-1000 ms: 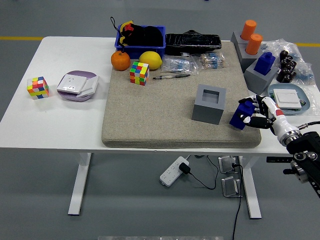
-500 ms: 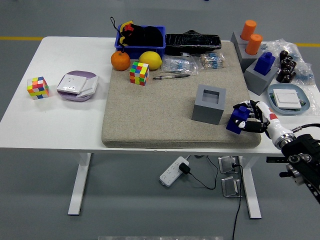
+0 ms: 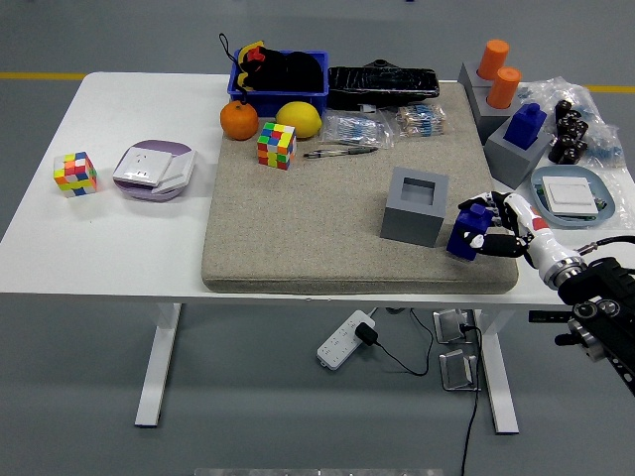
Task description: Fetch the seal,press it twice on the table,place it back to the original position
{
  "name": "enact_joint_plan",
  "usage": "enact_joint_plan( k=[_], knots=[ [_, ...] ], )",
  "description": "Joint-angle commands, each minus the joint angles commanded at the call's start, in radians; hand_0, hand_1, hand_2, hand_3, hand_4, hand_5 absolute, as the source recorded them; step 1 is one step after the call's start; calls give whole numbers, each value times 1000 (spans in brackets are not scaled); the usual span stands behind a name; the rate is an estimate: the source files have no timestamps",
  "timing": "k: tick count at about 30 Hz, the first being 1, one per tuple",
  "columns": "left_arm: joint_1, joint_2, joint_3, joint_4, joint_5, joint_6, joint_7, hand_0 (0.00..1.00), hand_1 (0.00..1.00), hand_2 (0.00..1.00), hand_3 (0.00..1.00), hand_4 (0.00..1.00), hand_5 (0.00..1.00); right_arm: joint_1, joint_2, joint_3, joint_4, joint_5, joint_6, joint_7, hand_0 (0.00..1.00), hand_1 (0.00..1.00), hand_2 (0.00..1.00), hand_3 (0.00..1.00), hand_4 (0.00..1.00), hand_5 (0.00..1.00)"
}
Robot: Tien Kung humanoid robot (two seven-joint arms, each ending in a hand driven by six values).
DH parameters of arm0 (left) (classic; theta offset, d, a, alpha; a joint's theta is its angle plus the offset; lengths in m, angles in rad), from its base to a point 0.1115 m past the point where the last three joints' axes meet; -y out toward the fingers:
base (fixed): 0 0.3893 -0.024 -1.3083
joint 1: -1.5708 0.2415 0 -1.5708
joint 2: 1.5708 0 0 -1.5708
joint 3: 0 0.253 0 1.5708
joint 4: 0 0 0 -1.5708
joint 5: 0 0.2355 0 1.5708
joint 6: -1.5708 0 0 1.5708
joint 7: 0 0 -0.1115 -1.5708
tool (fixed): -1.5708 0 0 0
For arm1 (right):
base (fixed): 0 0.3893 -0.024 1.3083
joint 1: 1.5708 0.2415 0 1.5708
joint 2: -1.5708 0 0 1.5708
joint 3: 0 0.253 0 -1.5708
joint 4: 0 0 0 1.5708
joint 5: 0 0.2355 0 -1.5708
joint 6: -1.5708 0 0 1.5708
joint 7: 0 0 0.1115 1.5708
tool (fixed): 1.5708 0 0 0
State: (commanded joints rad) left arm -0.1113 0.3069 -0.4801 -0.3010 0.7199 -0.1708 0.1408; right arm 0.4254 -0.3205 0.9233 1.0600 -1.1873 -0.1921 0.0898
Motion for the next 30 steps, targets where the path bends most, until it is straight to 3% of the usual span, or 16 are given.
enact_joint_plan(
  k=[16, 21, 30],
  knots=[
    [-2, 1, -4, 1, -1, 0, 0, 825, 795, 763, 815, 747, 308, 65, -35, 82, 112, -57, -6, -26, 589, 443, 439, 481, 617, 2],
    [-3, 1, -3, 0, -1, -1, 0, 825, 795, 763, 815, 747, 308, 90, -20, 60, 123, -52, -4, -25, 589, 443, 439, 481, 617, 2],
    [-3, 1, 5, 0, -3, -1, 0, 825, 797, 763, 815, 747, 307, 131, 26, 0, 82, -35, -5, -15, 590, 444, 439, 481, 617, 2]
  ],
)
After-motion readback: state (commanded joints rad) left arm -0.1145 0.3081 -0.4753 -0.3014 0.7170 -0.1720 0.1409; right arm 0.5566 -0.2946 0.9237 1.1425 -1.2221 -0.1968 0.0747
